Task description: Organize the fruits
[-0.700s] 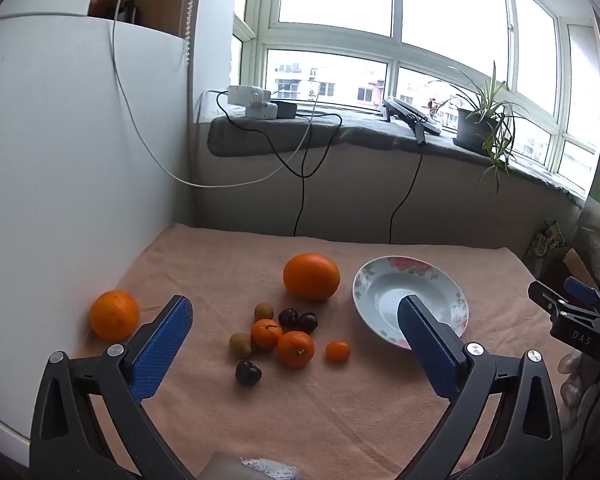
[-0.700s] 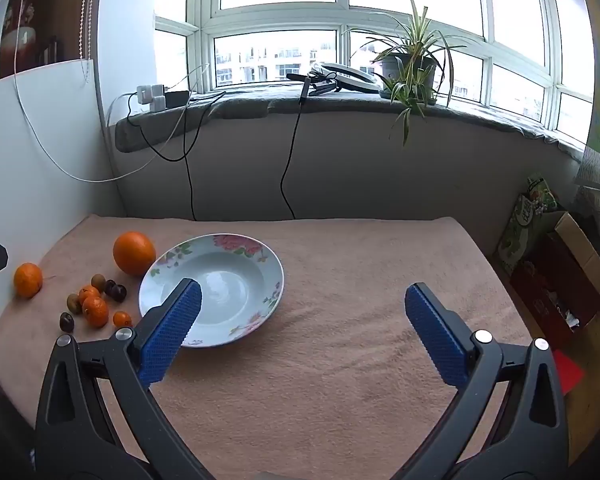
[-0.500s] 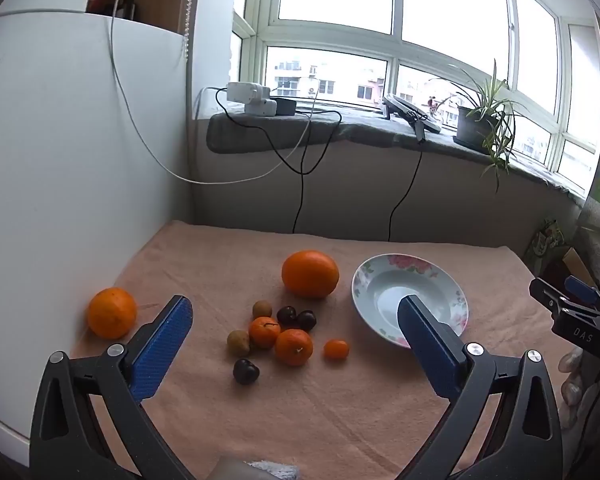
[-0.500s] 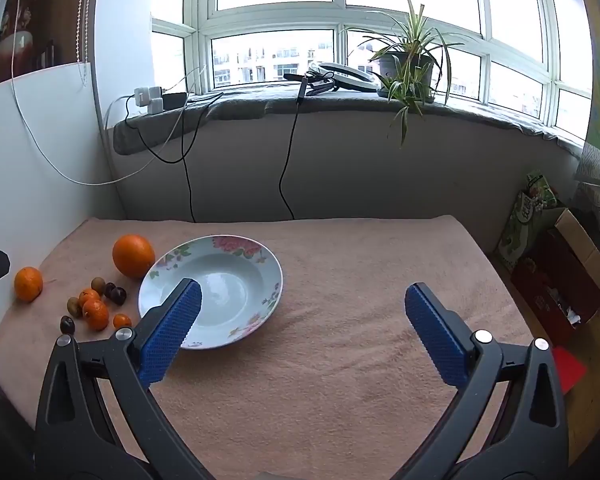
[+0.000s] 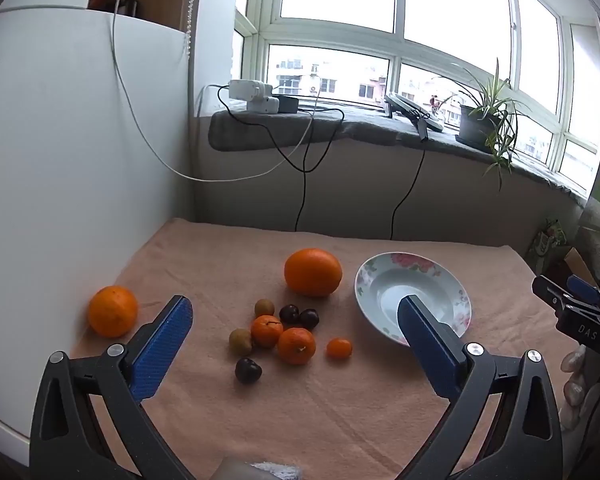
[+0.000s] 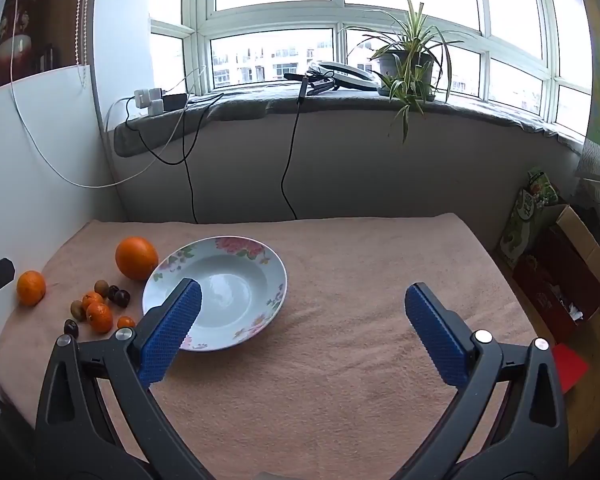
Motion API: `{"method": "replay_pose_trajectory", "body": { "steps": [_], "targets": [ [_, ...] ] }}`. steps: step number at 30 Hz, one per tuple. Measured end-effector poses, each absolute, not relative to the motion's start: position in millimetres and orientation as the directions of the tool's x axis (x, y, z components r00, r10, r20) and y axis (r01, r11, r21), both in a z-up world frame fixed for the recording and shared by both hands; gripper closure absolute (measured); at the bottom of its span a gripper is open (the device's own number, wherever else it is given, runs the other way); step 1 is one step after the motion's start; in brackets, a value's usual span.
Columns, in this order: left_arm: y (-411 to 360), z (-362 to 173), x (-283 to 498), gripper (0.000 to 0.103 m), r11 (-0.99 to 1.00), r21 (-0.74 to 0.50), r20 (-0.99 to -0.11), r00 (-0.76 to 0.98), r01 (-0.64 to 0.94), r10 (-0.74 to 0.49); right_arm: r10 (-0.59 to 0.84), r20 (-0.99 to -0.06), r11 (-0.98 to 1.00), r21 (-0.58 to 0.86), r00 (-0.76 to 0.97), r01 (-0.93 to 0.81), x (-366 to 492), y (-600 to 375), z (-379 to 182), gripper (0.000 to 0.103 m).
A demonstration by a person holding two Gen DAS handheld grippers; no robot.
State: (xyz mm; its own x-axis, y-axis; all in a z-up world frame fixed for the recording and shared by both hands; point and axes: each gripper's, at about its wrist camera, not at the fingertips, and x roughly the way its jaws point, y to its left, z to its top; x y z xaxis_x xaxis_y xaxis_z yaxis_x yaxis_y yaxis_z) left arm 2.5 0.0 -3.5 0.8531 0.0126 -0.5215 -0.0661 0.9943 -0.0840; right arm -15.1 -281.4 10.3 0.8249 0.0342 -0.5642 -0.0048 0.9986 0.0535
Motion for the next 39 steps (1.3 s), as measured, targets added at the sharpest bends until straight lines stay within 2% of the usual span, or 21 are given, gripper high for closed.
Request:
{"method": "replay_pose_trajectory", "body": {
  "steps": [39],
  "targets": [
    [0.8,-6.2,5.5,0.001,0.994,-0.088,-0.53,0.848,-0.063,0.007,0.06,-0.586,0.996,0.083,0.808,-0.014,-11.4,-279.9,2.4,0.0]
  ]
}}
